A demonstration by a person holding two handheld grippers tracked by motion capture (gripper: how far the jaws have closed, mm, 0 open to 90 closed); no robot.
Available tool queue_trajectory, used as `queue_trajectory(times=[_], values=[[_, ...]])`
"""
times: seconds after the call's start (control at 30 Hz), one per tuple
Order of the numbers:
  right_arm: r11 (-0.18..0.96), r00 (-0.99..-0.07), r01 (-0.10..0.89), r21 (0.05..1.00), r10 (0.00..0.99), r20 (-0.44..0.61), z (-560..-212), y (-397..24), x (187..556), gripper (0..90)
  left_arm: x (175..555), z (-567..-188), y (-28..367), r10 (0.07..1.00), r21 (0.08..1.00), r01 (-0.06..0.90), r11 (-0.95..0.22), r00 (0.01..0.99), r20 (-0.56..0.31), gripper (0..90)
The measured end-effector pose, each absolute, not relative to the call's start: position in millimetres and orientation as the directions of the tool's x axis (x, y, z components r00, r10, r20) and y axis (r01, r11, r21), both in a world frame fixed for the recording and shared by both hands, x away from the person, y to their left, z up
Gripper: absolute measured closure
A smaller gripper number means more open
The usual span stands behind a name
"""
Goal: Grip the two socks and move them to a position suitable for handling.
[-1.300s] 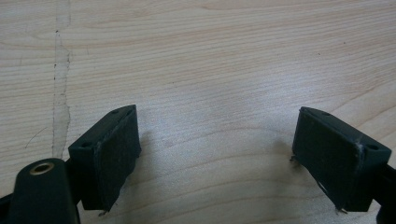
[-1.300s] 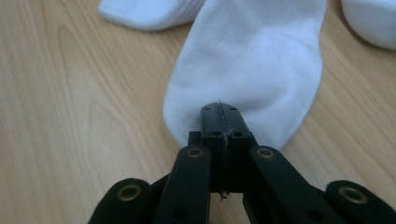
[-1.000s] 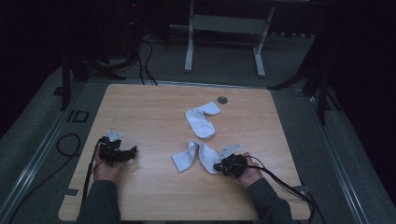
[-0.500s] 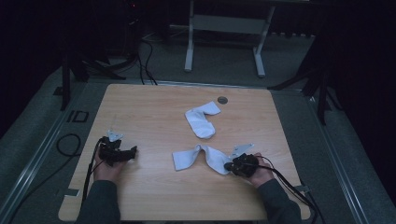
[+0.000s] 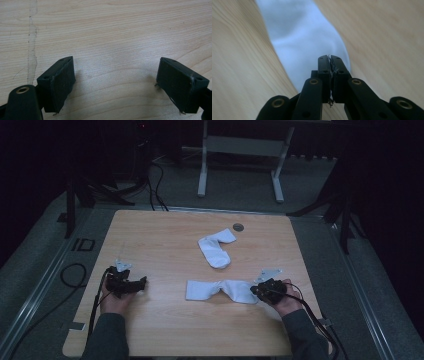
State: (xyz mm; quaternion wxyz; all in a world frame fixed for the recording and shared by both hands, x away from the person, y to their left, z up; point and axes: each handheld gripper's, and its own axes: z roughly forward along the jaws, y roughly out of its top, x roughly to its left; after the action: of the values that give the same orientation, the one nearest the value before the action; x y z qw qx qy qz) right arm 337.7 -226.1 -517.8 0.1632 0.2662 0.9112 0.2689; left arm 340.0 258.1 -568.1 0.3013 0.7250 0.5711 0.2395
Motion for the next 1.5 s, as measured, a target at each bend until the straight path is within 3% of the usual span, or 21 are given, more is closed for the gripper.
queue_trajectory(times=[0.43, 0.93, 1.2, 1.5], values=[[0.713, -0.856, 0.311, 0.629, 0.498, -0.141, -510, -165, 341, 87.9, 340, -568, 258, 0.973, 0.71, 0.684, -0.166, 0.233, 0.003, 15.3], [0.762, -0.885, 0.319, 0.564, 0.453, -0.111, -544, -149, 336, 88.0, 340, -568, 258, 0.973, 0.711, 0.684, -0.166, 0.233, 0.003, 15.3], [0.75, -0.901, 0.319, 0.579, 0.429, -0.06, -545, -143, 326, 87.7, 340, -568, 258, 0.972, 0.709, 0.685, -0.168, 0.234, 0.005, 15.3], [0.768, -0.942, 0.245, 0.592, 0.333, -0.042, -546, -129, 318, 87.7, 340, -568, 258, 0.972, 0.709, 0.685, -0.169, 0.234, 0.005, 15.3]])
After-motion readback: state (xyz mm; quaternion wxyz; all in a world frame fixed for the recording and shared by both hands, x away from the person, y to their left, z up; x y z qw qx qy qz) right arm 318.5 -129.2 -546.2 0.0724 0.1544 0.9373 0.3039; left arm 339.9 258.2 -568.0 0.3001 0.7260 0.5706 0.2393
